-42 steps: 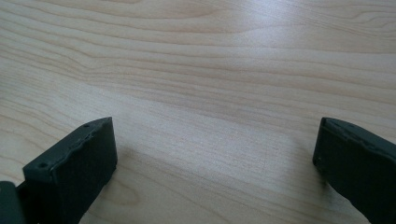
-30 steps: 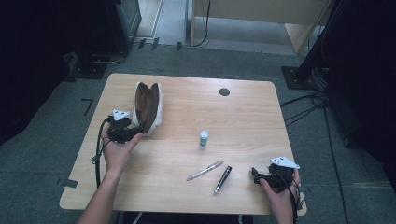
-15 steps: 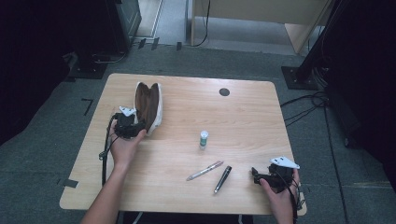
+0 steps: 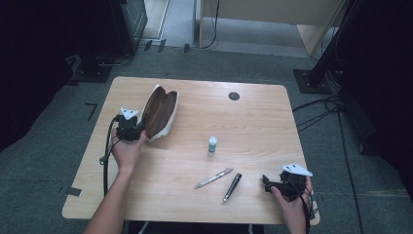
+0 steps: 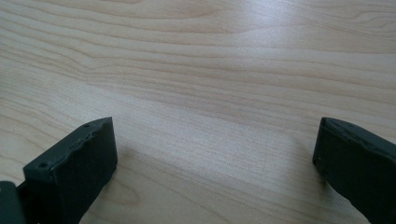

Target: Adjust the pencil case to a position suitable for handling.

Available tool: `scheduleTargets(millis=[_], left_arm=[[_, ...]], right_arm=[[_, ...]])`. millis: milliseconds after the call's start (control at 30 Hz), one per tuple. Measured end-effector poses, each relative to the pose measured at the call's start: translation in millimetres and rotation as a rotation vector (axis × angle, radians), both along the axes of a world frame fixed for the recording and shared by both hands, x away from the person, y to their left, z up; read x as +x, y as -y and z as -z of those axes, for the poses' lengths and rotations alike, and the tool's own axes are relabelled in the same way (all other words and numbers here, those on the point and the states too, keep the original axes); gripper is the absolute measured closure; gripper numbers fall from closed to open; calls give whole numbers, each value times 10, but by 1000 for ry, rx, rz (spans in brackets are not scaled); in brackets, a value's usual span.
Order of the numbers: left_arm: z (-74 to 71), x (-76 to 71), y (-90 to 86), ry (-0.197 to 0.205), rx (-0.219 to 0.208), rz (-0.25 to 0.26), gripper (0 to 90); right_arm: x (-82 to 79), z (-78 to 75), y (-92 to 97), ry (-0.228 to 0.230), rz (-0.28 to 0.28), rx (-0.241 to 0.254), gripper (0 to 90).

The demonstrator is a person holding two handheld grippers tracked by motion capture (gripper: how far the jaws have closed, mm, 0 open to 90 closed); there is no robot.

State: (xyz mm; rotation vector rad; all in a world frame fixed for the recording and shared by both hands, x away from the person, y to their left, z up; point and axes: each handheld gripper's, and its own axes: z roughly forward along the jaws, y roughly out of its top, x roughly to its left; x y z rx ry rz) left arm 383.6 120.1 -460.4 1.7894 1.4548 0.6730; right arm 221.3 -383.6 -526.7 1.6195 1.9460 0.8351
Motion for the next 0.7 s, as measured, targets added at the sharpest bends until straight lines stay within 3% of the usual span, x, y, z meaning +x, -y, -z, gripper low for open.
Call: scheduleTargets(millis=[167, 367, 700], left_arm=[[-51, -91, 42, 16, -32, 74, 894], [-73, -250, 164, 4, -73, 188, 895], [-79, -595, 224, -18, -123, 290, 894]], right_arm=[[0, 0, 0, 1, 0, 0, 0], [0, 0, -1, 0, 0, 1, 0], [0, -1, -2, 0, 1, 1, 0]])
